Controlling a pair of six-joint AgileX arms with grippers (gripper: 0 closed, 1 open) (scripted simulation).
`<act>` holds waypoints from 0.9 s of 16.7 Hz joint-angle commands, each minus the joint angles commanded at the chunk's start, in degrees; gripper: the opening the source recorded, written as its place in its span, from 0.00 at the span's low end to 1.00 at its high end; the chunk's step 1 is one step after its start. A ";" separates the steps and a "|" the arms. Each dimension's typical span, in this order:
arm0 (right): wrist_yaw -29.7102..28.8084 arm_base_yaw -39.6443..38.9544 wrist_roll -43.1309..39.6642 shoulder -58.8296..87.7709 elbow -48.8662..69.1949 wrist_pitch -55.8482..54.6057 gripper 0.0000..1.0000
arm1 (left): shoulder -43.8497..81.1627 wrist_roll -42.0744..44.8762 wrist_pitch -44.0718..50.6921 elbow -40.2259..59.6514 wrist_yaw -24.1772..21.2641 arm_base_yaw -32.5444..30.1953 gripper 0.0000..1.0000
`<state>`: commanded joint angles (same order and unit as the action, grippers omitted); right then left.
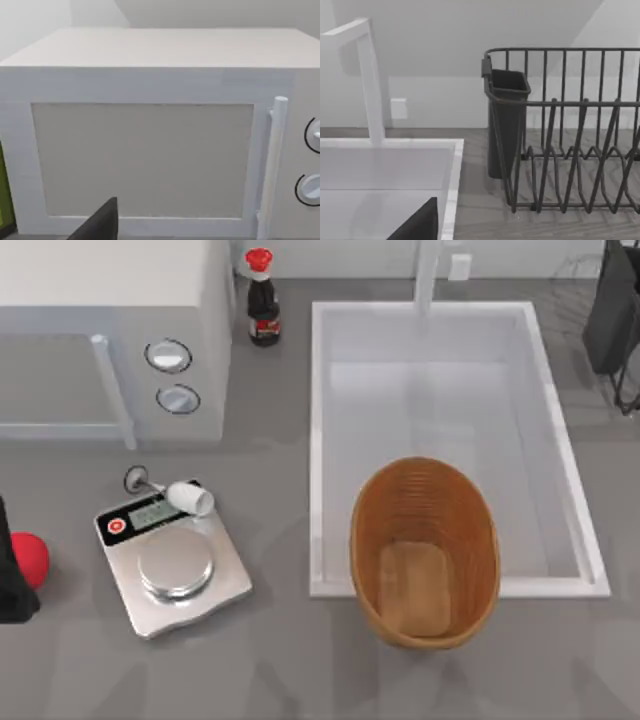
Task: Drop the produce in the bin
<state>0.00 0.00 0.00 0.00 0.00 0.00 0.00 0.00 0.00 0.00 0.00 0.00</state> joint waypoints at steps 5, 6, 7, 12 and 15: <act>0.00 0.00 0.00 0.00 0.00 0.00 1.00 | 3.66 0.03 2.56 3.44 0.18 0.24 1.00; 0.00 0.00 0.00 0.00 0.00 0.00 1.00 | 6.10 0.05 4.16 5.56 0.26 0.34 1.00; 0.00 0.00 0.00 0.00 0.00 0.00 1.00 | 9.16 0.07 6.08 8.07 0.32 0.45 1.00; 0.00 0.00 0.00 0.00 0.00 0.00 1.00 | 32.80 0.20 19.45 24.22 0.47 0.90 1.00; 0.00 0.00 0.00 0.00 0.00 0.00 1.00 | 51.14 0.28 29.16 34.88 0.40 1.10 1.00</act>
<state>0.00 0.00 0.00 0.00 0.00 0.00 51.14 0.28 29.16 34.88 0.40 1.10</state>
